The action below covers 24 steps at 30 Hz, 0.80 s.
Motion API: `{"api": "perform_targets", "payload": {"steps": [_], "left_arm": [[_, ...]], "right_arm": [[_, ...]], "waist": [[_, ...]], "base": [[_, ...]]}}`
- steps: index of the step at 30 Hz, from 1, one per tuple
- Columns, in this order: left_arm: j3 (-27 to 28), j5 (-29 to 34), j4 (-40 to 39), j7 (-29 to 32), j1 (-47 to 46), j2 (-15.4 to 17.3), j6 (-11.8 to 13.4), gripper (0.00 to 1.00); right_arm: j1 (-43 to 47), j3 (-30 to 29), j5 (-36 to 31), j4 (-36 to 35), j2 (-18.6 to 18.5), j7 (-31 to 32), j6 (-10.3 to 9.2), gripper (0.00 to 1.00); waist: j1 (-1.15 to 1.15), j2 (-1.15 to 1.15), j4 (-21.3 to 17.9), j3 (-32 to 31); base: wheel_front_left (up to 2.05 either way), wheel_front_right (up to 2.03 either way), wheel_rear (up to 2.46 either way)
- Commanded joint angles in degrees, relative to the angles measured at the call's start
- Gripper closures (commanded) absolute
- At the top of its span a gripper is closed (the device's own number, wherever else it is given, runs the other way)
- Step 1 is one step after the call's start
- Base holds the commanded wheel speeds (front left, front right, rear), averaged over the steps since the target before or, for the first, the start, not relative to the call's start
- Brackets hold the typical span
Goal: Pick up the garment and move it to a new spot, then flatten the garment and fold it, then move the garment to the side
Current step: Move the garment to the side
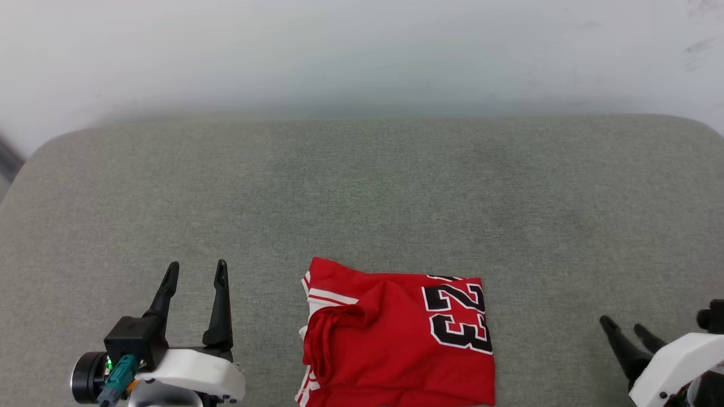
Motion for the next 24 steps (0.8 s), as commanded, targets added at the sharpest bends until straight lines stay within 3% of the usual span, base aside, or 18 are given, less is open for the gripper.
{"api": "perform_targets", "payload": {"steps": [1,8,17,18,19,20,21,24], "left_arm": [[0.19,0.47,-0.13,-0.38,-1.07,-0.43,-0.3,0.0],[-0.28,2.01,0.53,-0.33,-3.71,-2.41,-2.09,0.0],[0.64,3.36,1.82,-0.34,-5.87,-3.9,-3.92,0.0],[0.79,3.46,1.94,-0.34,-6.07,-4.04,-3.98,0.0],[0.93,3.51,2.07,-0.34,-6.2,-4.21,-4.16,0.0],[1.04,3.68,2.19,-0.34,-6.27,-4.34,-4.32,0.0],[1.15,3.81,2.34,-0.34,-6.3,-4.48,-4.42,0.0],[1.58,4.03,2.79,-0.34,-5.89,-4.7,-4.8,0.0]], "right_arm": [[-1.34,0.51,2.36,1.75,-0.17,2.32,0.0,0.0],[-5.06,5.61,17.48,8.66,0.65,13.4,0.0,0.0],[-10.25,11.71,32.21,16.73,3.38,15.27,-0.05,0.0],[-10.58,12.37,33.13,17.31,3.41,15.06,-0.05,0.16],[-10.89,12.95,33.94,17.79,3.38,14.88,-0.05,0.65],[-11.14,13.64,34.57,18.14,3.13,14.7,-0.05,0.95],[-11.3,14.2,35.17,18.43,2.87,14.45,-0.05,1.0],[-12.04,16.06,35.82,18.25,1.5,13.33,-0.04,1.0]], "waist": [[0.0,0.0,1.07,0.98],[0.0,0.0,4.7,4.46],[0.0,0.0,7.15,7.55],[0.0,0.0,7.29,7.64],[0.0,0.0,7.4,7.7],[0.0,0.0,7.49,7.72],[0.0,0.0,7.56,7.69],[0.0,0.0,7.49,7.14]], "base": [[0.0,0.0,0.0],[0.0,0.0,0.0],[0.0,0.0,0.0],[0.0,0.0,0.0],[0.0,0.0,0.0],[0.0,0.0,0.0],[0.0,0.0,0.0],[0.0,0.0,0.0]]}}
